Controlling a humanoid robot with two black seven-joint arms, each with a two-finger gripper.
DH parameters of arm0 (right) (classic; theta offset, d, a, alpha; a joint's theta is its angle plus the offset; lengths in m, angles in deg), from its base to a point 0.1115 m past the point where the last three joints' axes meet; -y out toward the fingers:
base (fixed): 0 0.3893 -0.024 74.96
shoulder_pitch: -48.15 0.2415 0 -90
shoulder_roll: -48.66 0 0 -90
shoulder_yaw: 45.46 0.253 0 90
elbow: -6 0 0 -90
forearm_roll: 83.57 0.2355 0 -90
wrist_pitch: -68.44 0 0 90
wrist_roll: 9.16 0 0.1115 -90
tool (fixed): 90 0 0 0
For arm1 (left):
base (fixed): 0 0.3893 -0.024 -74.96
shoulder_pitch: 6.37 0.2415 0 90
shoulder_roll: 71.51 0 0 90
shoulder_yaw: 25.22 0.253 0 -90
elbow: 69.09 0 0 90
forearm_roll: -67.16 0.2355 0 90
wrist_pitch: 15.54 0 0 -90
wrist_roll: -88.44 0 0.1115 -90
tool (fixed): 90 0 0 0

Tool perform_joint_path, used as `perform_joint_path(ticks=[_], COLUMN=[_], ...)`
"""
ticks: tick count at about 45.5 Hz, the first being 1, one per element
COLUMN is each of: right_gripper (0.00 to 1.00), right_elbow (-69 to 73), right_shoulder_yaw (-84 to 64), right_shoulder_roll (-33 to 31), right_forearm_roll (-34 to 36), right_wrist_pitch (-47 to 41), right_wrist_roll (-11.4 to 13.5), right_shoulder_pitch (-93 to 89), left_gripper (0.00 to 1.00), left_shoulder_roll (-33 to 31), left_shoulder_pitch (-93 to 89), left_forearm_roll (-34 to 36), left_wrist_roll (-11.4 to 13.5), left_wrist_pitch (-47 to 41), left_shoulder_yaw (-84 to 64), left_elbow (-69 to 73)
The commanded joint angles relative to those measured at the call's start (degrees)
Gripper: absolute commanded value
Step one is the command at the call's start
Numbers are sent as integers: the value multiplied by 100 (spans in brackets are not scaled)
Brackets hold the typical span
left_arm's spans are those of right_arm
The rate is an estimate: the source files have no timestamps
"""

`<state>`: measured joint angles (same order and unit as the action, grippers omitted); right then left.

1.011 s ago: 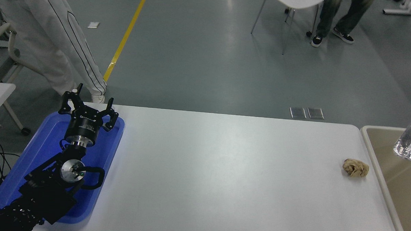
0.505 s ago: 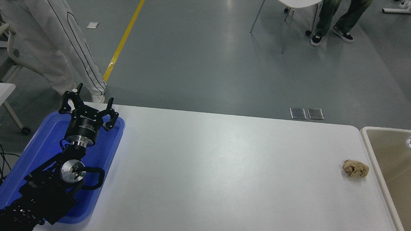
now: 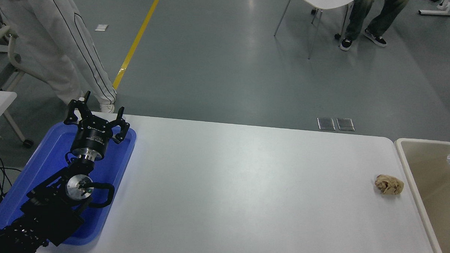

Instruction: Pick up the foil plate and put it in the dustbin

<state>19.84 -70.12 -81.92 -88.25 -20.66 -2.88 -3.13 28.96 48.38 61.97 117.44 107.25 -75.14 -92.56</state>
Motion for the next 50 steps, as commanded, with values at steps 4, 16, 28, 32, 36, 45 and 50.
perform_joint_path(ticks=[4, 16, 28, 32, 36, 45, 50], right_gripper=[0, 91, 99, 99, 99, 99, 99], right_elbow=[-277, -286, -215, -215, -215, -215, -198], right_shoulder_yaw=[137, 137, 137, 137, 137, 137, 137], right_shoulder_roll=[288, 270, 244, 235, 226, 217, 217], right_forearm_roll=[12, -94, -103, -103, -103, -103, -103], right_wrist_pitch=[129, 453, 568, 568, 568, 568, 568], right_wrist_roll=[32, 14, 23, 23, 14, 23, 14], right_shoulder_pitch=[-330, -444, -427, -400, -383, -374, -365], left_gripper=[100, 100, 100, 100, 100, 100, 100], left_shoulder_roll=[-1, 8, -1, -1, -1, -1, -1], left_shoulder_pitch=[0, 0, -9, -9, -9, -9, -9], left_forearm_roll=[0, 0, 0, 0, 0, 0, 0], left_wrist_roll=[0, 0, 0, 0, 0, 0, 0], left_wrist_pitch=[0, 0, 0, 0, 0, 0, 0], left_shoulder_yaw=[0, 0, 0, 0, 0, 0, 0], left_elbow=[-9, 0, 0, 0, 0, 0, 0])
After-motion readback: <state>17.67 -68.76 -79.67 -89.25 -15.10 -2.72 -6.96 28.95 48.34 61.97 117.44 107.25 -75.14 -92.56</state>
